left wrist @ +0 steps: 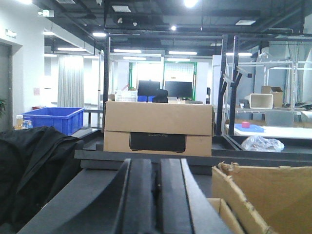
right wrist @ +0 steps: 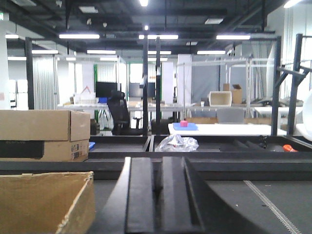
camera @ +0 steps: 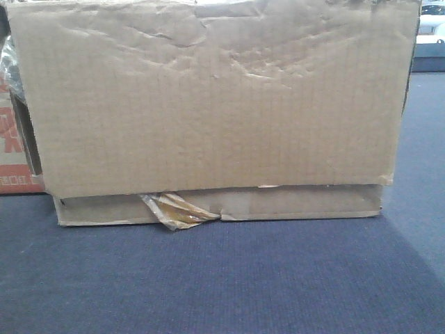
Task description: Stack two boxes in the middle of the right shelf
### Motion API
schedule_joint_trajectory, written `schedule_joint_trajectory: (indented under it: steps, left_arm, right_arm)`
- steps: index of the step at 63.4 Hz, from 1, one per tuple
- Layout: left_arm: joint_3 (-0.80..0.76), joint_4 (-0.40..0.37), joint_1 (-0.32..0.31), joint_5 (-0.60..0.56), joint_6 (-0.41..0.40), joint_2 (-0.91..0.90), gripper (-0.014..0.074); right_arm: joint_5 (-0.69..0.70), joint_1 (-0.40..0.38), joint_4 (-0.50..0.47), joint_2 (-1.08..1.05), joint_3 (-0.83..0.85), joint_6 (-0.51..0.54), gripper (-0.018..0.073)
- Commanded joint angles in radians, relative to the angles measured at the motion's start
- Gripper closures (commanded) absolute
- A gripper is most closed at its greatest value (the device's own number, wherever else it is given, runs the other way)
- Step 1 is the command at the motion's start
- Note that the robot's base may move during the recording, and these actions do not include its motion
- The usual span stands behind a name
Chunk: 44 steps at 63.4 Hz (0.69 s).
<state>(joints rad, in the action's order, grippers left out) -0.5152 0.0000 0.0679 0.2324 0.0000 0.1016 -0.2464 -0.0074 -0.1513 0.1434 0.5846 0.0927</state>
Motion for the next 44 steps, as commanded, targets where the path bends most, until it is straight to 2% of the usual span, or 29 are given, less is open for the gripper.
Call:
schedule_joint_trajectory:
  steps: [1,7,11,16,21,27,34,38,44]
  left_arm:
    - [-0.163,0.000,-0.004,0.166,-0.006,0.099,0.0708]
    - [-0.309,0.000,-0.004,0.268,-0.006,0.207,0.0698]
    - [-0.373,0.016,-0.004,0.318,-0.006,0.281,0.0647]
    - [-0.436,0.024,-0.004,0.369,-0.006,0.365,0.0549]
    - [-0.464,0.025,-0.012,0.369,-0.006,0.421,0.0392]
    - [-0.464,0.025,-0.039,0.321,-0.006,0.460,0.0222]
    - [-0.464,0.025,-0.076,0.310,-0.006,0.513,0.0066]
    - [-0.464,0.025,-0.092,0.329,-0.006,0.551,0.0024]
    - [-0.491,0.025,-0.098,0.411,-0.006,0.628,0.0016]
  right_arm:
    - [-0.072,-0.001,0.000,0.111,0.116,-0.001,0.0606]
    - [-0.131,-0.001,0.000,0.244,0.236,-0.001,0.0421]
    - [-0.151,-0.001,0.000,0.317,0.292,-0.001,0.0295]
    - [-0.147,-0.001,0.000,0.400,0.327,-0.001,0.0178]
    - [-0.093,-0.001,0.000,0.462,0.333,-0.001,0.0078]
    - [-0.055,-0.001,0.000,0.508,0.333,-0.001,0.0023]
    - [-0.047,-0.001,0.000,0.543,0.333,-0.001,0.0020]
    - [-0.052,-0.001,0.000,0.554,0.333,-0.001,0.0020]
    - [-0.061,0.001,0.000,0.556,0.333,-0.001,0.0020]
